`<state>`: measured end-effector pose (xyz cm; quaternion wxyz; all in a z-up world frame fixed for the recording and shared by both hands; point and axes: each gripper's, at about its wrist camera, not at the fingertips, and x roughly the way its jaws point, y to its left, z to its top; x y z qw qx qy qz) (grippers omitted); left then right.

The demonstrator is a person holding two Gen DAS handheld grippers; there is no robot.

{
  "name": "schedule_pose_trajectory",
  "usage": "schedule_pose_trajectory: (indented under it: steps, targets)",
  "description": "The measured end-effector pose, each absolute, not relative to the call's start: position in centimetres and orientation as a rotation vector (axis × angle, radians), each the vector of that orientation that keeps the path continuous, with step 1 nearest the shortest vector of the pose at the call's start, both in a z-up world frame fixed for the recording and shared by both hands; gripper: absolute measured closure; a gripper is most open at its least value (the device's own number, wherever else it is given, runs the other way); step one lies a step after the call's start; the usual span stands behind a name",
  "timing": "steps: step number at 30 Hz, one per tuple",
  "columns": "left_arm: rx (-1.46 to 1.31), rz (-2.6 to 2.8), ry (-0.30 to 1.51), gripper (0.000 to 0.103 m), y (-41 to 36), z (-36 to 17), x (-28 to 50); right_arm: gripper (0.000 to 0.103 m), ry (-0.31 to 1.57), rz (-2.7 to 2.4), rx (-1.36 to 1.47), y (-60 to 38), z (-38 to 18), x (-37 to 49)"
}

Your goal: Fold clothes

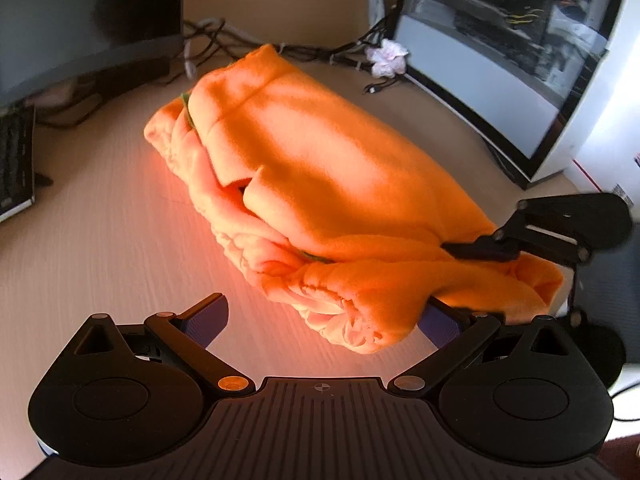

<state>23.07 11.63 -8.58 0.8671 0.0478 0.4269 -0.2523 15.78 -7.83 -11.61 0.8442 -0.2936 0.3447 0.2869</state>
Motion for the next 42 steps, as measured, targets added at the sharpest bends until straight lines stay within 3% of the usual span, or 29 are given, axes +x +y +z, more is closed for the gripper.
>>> schedule_pose_trajectory:
  steps: [1,6,15,20,23,26,31,37,42]
  targets:
    - [0.133,-0.545,0.860,0.001,11.8,-8.2,22.5,0.081,0.759,0.615,-0.576,-8.2,-11.0,16.3]
    - [0.523,-0.662,0.560,0.000,10.3,-7.0,17.8,0.087,0.792,0.641,-0.539,-9.0,-8.5,17.3]
    - [0.762,-0.748,0.376,0.000,5.9,-9.6,17.7,0.091,0.802,0.737,-0.645,-8.3,-5.3,15.7]
    - [0.638,-0.906,0.458,0.000,6.0,-9.2,18.8,0.091,0.832,0.815,-0.677,-8.1,-4.5,13.7]
    - [0.507,-0.971,0.596,0.023,6.3,-9.6,20.2,0.091,0.844,0.810,-0.668,-8.4,-4.7,13.4]
    - [0.304,-0.977,0.736,0.029,7.3,-9.8,22.3,0.089,0.838,0.793,-0.561,-9.9,-3.3,14.2]
    - [-0.200,-0.912,0.955,0.034,11.4,-10.7,26.6,0.041,0.731,0.694,-0.227,-15.4,1.7,15.3]
    - [-0.410,-0.846,1.047,0.034,13.1,-11.9,28.4,0.026,0.687,0.569,-0.022,-21.0,2.4,14.6]
    - [-0.460,-0.840,1.105,0.036,13.1,-12.3,29.0,0.026,0.685,0.576,-0.054,-18.7,-0.9,16.1]
